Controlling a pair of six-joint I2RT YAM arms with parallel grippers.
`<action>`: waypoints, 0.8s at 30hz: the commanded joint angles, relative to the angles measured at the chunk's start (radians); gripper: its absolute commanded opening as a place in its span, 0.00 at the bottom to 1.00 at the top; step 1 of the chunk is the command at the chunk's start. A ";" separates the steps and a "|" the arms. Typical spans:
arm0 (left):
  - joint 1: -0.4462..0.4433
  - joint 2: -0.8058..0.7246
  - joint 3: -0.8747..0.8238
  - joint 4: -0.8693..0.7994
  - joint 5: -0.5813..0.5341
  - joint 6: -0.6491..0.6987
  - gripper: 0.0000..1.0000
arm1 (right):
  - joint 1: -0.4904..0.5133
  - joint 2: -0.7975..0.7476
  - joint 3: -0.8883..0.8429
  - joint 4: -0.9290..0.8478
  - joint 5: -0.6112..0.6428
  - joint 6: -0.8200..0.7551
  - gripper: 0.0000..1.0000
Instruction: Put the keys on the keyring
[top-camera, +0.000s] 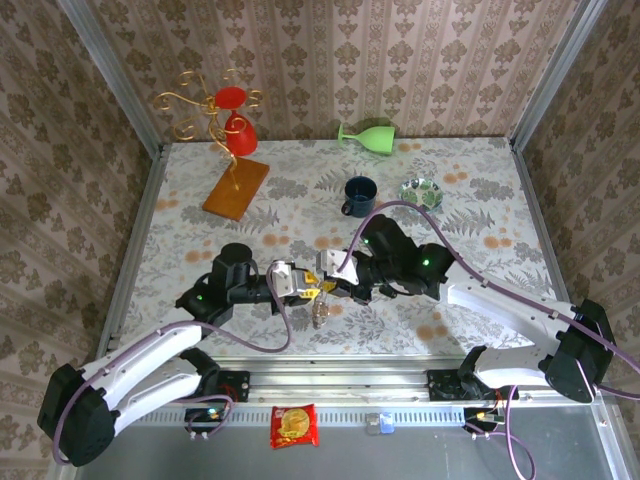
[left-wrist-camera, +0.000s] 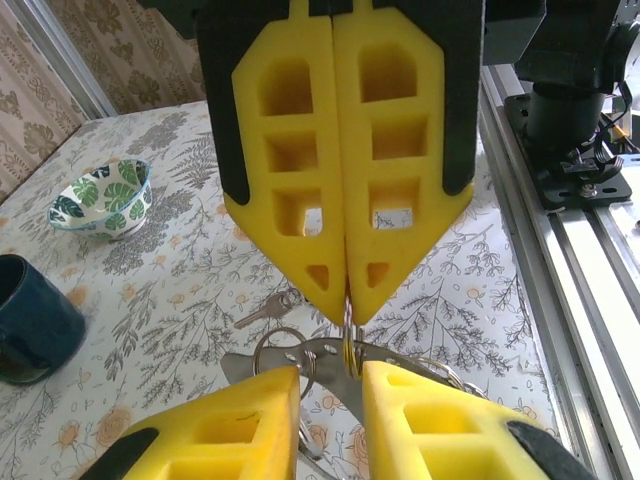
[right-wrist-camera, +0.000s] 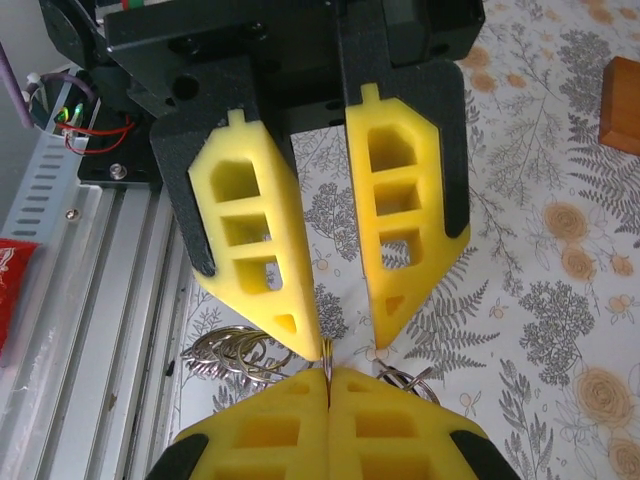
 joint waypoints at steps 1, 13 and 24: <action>-0.009 0.003 0.018 0.035 0.019 0.017 0.22 | 0.014 0.005 0.010 0.043 -0.006 -0.017 0.00; -0.014 -0.001 0.013 0.056 0.024 0.008 0.00 | 0.030 -0.004 -0.014 0.091 0.016 0.015 0.14; -0.014 -0.024 -0.078 0.272 0.052 -0.085 0.00 | -0.081 -0.217 -0.293 0.401 -0.106 0.141 0.35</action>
